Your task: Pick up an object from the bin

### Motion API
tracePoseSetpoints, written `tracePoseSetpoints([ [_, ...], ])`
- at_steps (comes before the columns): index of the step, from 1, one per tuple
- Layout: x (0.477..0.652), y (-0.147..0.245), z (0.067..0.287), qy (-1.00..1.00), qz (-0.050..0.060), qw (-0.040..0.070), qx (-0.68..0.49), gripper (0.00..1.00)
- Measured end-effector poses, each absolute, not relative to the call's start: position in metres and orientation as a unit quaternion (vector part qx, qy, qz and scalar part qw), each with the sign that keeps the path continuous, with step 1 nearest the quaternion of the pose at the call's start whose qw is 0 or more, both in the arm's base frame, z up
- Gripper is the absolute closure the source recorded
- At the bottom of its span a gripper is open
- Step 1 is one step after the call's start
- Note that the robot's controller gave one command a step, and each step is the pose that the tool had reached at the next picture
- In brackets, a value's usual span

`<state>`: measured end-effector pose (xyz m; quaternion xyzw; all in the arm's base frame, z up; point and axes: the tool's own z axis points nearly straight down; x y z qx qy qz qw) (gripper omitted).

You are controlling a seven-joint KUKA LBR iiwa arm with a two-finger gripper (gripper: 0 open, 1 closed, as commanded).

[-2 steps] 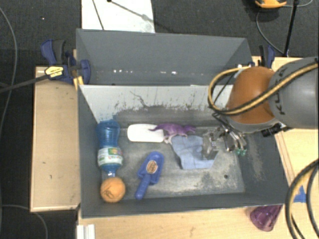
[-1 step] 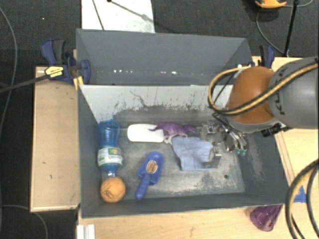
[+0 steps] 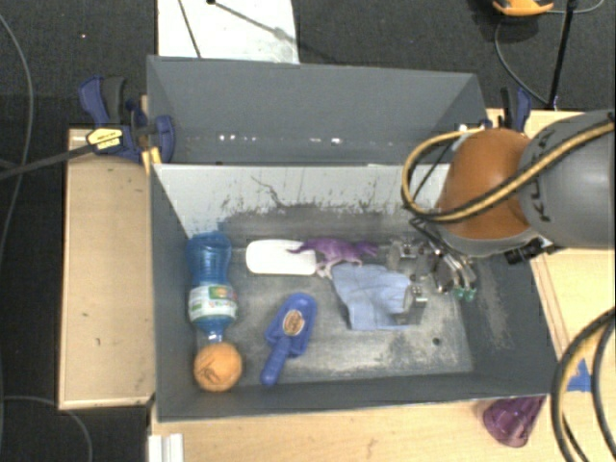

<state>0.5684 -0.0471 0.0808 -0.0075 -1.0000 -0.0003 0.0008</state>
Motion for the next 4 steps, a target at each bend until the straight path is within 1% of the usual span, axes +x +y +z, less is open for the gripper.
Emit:
tracePoseSetpoints([
  [1,0.567,-0.048,0.08,-1.0,0.0,0.001,-0.008,0.0],
  [2,0.546,-0.044,0.07,-0.999,0.0,0.0,-0.053,1.0],
  [3,0.546,-0.044,0.07,-0.999,0.0,0.0,-0.053,1.0],
  [4,0.548,-0.042,0.109,-0.999,-0.001,0.004,-0.044,1.0],
])
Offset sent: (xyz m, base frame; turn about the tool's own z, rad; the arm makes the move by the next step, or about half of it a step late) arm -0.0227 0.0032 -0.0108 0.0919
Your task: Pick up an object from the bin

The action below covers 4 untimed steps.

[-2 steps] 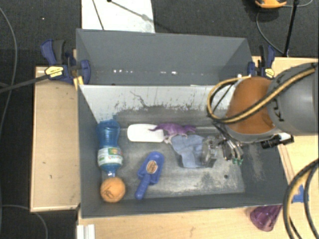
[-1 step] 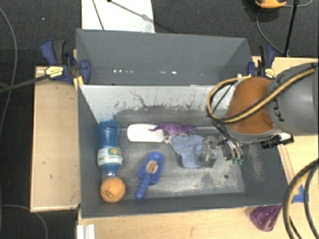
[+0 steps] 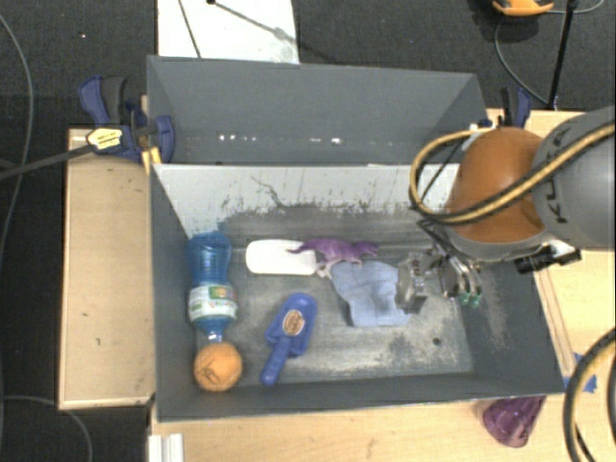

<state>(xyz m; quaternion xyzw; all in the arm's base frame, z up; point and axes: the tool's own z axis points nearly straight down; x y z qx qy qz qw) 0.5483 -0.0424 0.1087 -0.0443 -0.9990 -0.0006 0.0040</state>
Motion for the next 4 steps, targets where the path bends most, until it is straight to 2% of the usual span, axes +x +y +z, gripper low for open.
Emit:
tracePoseSetpoints([
  [1,0.558,-0.041,0.216,-0.999,0.0,-0.003,-0.038,0.0],
  [2,0.557,-0.041,0.214,-0.999,0.0,-0.001,-0.038,0.0],
  [3,0.56,-0.032,0.185,-1.0,0.0,-0.006,-0.003,0.0],
  [4,0.549,-0.029,0.131,-1.0,-0.001,-0.005,0.002,0.0],
])
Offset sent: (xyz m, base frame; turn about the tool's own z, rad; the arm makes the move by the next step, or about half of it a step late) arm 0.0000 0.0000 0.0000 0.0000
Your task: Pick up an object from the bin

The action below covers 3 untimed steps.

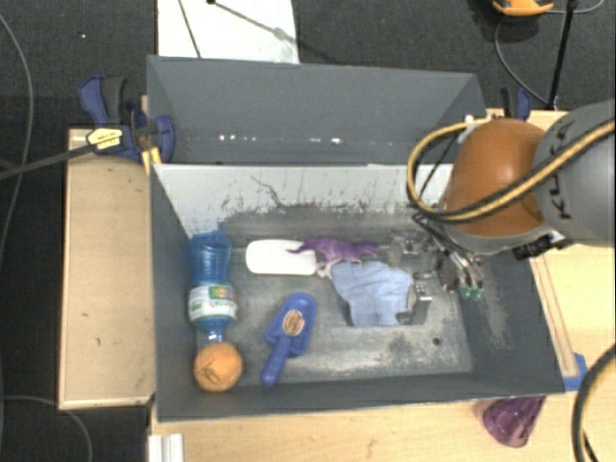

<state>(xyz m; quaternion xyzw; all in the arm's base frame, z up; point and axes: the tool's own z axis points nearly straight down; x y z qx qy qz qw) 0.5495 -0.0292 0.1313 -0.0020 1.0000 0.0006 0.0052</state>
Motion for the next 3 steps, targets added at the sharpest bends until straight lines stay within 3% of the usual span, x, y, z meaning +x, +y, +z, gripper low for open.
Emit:
tracePoseSetpoints([
  [1,0.567,0.001,0.083,0.999,0.0,0.007,0.047,0.0],
  [2,0.565,-0.011,0.071,1.0,0.001,0.006,-0.015,1.0],
  [3,0.565,-0.011,0.071,1.0,0.001,0.006,-0.015,1.0],
])
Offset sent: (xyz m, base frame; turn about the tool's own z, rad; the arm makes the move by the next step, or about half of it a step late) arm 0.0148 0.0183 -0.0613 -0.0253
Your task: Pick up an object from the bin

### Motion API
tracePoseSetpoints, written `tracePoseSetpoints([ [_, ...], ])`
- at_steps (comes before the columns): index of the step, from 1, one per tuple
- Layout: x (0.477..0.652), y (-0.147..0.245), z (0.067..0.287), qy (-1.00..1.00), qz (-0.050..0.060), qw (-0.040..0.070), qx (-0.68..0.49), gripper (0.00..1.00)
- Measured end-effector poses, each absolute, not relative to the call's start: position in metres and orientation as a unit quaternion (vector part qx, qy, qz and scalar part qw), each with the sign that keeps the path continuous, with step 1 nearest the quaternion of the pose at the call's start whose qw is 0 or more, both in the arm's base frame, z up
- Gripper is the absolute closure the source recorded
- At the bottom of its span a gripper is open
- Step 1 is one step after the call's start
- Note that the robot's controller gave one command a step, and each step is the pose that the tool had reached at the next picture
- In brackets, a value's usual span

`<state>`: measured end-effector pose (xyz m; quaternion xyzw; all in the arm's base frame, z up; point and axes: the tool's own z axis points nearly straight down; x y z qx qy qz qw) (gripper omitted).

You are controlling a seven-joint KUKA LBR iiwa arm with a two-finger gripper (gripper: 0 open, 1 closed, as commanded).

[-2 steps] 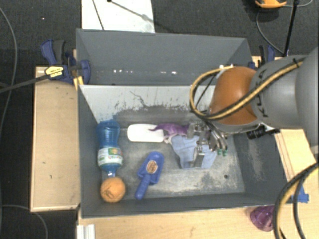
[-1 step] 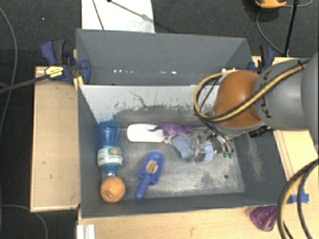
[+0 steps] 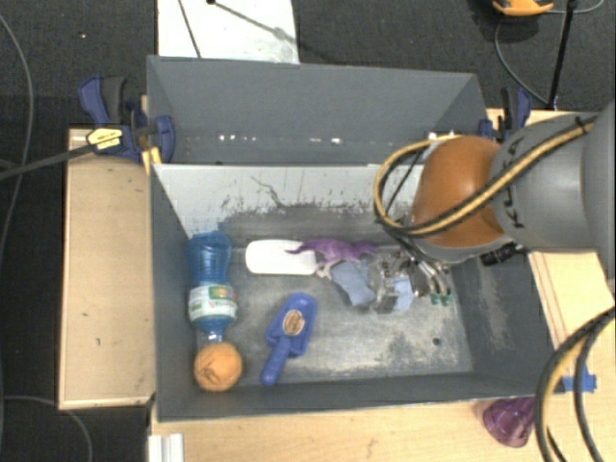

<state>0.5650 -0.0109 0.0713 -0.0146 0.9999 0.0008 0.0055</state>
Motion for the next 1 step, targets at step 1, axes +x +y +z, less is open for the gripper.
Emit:
tracePoseSetpoints([
  [1,0.5699,-0.0106,0.1425,1.0,0.001,0.007,0.001,1.0],
])
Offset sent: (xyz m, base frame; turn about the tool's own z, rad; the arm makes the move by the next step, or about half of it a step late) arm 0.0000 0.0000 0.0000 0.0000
